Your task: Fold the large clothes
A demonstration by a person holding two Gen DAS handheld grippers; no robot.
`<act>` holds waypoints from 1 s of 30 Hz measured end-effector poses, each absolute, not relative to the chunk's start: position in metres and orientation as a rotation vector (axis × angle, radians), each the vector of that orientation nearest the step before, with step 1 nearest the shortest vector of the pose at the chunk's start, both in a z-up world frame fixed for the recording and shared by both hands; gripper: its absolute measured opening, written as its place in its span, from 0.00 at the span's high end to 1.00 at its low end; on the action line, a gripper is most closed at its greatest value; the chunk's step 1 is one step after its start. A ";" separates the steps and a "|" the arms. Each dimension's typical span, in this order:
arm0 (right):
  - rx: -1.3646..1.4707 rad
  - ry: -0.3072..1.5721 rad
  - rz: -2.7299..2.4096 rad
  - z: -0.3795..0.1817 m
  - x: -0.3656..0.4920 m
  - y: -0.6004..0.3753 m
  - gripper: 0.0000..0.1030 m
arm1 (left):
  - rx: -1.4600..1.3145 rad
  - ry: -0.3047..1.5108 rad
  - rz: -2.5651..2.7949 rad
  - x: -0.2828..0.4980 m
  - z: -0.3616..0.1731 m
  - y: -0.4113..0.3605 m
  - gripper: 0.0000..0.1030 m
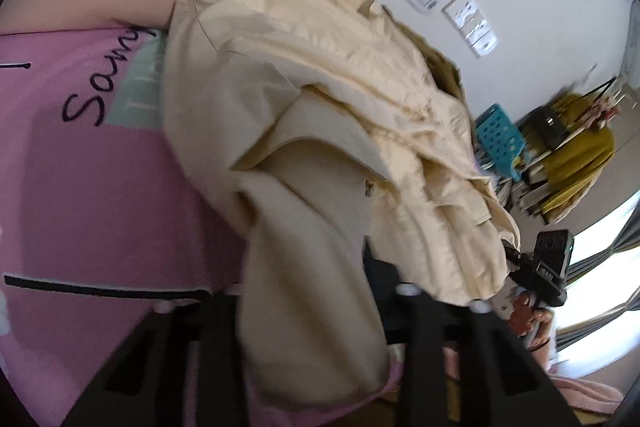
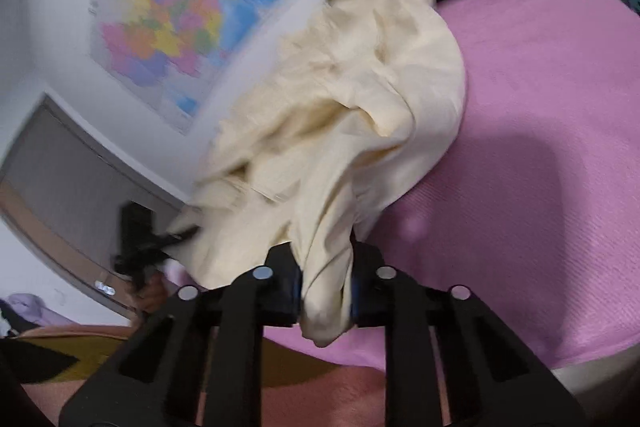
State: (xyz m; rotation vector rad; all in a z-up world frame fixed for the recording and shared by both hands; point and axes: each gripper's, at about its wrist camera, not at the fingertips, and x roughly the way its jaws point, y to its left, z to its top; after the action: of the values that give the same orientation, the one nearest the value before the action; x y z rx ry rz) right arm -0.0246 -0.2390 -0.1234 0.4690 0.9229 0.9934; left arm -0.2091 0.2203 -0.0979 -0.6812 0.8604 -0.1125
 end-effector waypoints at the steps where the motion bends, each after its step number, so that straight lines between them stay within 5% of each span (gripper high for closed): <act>1: 0.494 0.882 1.020 -0.111 -0.031 -0.243 0.86 | -0.688 0.841 -0.120 -0.213 -0.091 0.223 0.79; 13: 0.508 0.605 1.196 -0.009 -0.095 -0.269 0.86 | -0.741 0.627 -0.267 -0.281 -0.011 0.237 0.83; 30: 0.661 0.711 0.980 0.009 0.076 -0.217 0.83 | -0.735 0.787 -0.173 -0.124 0.025 0.289 0.77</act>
State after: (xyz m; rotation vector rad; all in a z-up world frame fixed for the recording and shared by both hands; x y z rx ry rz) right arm 0.0762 -0.2165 0.0090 0.6606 0.7108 0.9805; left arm -0.1238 0.2889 0.0255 -0.7346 0.7873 -0.1728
